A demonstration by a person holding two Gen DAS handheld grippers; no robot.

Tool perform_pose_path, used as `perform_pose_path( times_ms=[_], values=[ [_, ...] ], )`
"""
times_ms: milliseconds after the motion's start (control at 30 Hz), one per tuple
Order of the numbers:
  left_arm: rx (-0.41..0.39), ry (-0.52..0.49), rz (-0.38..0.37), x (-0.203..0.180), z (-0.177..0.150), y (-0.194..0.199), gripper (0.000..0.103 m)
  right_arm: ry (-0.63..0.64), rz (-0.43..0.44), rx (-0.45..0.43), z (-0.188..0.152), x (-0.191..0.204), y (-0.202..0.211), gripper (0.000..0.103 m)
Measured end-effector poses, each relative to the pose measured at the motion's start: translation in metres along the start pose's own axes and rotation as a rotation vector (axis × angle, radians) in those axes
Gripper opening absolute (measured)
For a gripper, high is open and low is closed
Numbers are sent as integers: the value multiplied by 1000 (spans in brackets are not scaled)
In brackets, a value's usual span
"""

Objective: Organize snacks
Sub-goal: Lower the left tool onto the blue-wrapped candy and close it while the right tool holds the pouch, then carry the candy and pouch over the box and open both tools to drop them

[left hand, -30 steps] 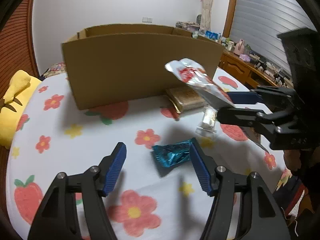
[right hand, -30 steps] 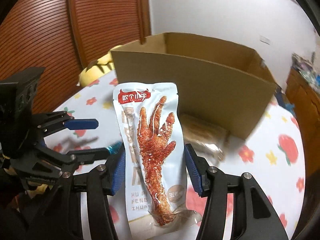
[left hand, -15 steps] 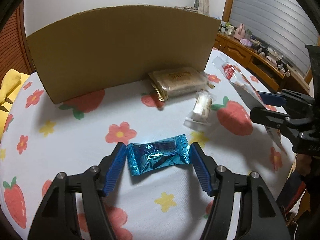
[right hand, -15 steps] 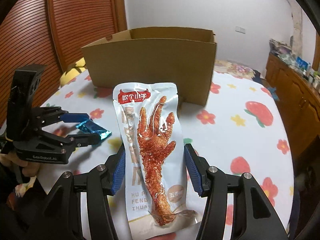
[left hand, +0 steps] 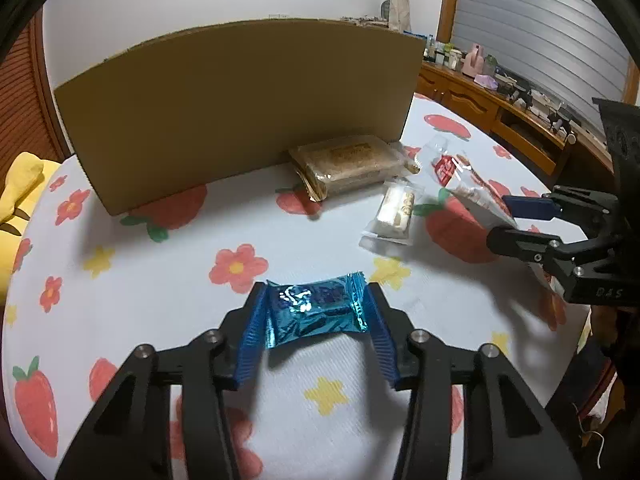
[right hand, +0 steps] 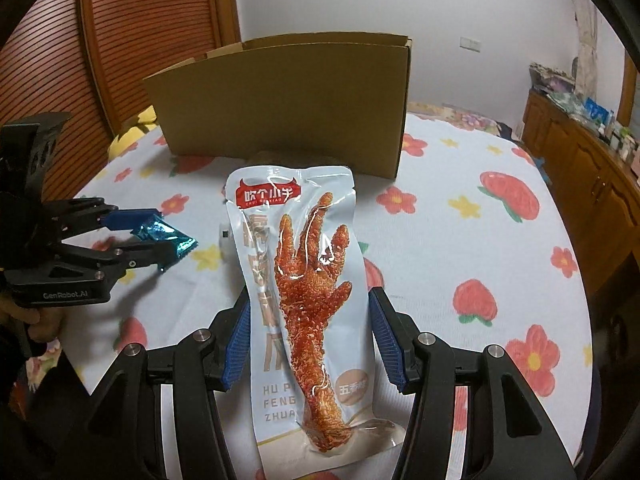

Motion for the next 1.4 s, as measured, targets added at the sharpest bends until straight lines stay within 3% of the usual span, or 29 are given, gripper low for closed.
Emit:
perform_pose_path(
  times_ms=[200, 300, 400, 1000, 1400],
  values=[
    [-6, 6, 12, 3, -5, 3, 39, -7, 0, 4, -4, -2, -1, 57],
    [-17, 1, 25, 2, -5, 6, 31, -10, 3, 5, -4, -2, -1, 57],
    [-26, -5, 28, 0, -8, 10, 29, -15, 9, 11, -6, -2, -3, 57],
    [-117, -10, 37, -5, 14, 46, 29, -7, 17, -12, -3, 1, 5, 57],
    [-214, -40, 66, -1, 59, 90, 29, 54, -6, -109, 45, 9, 49, 56]
  ],
)
Point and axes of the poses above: each gripper's, at about its wrist camera, not at the fingertips, and y roughly against the way its jaws point, x to its left, z to its top, the point moved 9 cm from there along -y, roughly the way its jaws point, and after that the axes turned 10 degrees about x, right-handed, at the moved point
